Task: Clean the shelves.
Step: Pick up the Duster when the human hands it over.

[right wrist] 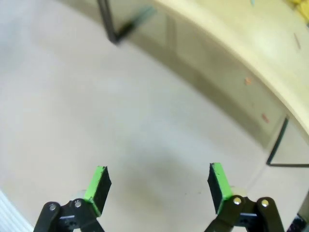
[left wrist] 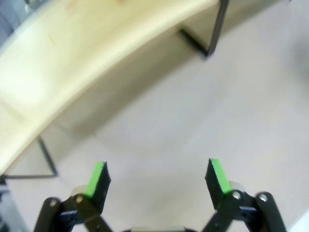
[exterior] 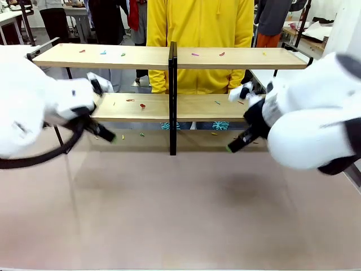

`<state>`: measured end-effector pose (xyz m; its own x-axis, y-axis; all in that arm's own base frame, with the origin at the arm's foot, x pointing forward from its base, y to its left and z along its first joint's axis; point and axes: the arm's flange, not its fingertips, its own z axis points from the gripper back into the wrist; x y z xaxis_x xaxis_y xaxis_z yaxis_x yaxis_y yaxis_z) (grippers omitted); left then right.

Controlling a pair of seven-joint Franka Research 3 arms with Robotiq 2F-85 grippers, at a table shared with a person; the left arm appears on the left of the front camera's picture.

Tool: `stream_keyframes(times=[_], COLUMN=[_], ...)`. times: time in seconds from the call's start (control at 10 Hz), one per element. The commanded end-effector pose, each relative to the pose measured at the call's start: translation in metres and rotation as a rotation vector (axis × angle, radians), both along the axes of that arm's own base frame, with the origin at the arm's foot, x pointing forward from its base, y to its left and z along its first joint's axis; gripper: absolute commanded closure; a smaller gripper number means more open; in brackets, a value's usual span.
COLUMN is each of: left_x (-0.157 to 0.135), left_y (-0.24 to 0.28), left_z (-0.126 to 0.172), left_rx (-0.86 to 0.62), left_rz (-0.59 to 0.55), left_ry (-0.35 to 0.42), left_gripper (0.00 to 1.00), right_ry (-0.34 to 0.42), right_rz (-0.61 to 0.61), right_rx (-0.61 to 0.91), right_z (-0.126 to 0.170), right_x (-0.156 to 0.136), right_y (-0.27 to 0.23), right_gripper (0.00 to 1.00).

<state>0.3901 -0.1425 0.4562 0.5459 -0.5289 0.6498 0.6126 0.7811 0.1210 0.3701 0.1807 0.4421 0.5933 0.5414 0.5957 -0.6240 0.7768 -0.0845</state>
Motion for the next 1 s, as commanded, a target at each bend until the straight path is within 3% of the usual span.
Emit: stream_keyframes(times=[0.0, 0.3, 0.4, 0.5, 0.7, 0.9], left_x=[-0.102, -0.147, -0.154, -0.157, -0.154, -0.138], left_y=[0.086, 0.146, 0.172, 0.191, 0.194, 0.17], left_z=[0.034, 0.048, 0.046, 0.043, 0.048, 0.06], left_rx=[-0.109, -0.338, -0.454, -0.527, -0.533, -0.421], left_rz=[-0.084, -0.218, -0.185, -0.125, -0.017, 0.276], left_ry=[-0.134, -0.271, -0.291, -0.288, -0.289, -0.254], left_gripper=[0.0, 0.0, 0.0, 0.0, 0.0, 0.0], right_ry=[-0.022, -0.104, -0.1, -0.095, -0.116, -0.13], right_rz=[0.072, -0.023, -0.078, -0.152, -0.235, -0.374], right_rx=[0.134, 0.233, 0.308, 0.366, 0.389, 0.375], right_z=[0.062, 0.113, 0.132, 0.146, 0.156, 0.154], right_x=[-0.071, -0.1, -0.105, -0.106, -0.102, -0.094], right_y=[-0.052, -0.085, -0.103, -0.122, -0.134, -0.106], right_gripper=[0.0, 0.0, 0.0, 0.0, 0.0, 0.0])
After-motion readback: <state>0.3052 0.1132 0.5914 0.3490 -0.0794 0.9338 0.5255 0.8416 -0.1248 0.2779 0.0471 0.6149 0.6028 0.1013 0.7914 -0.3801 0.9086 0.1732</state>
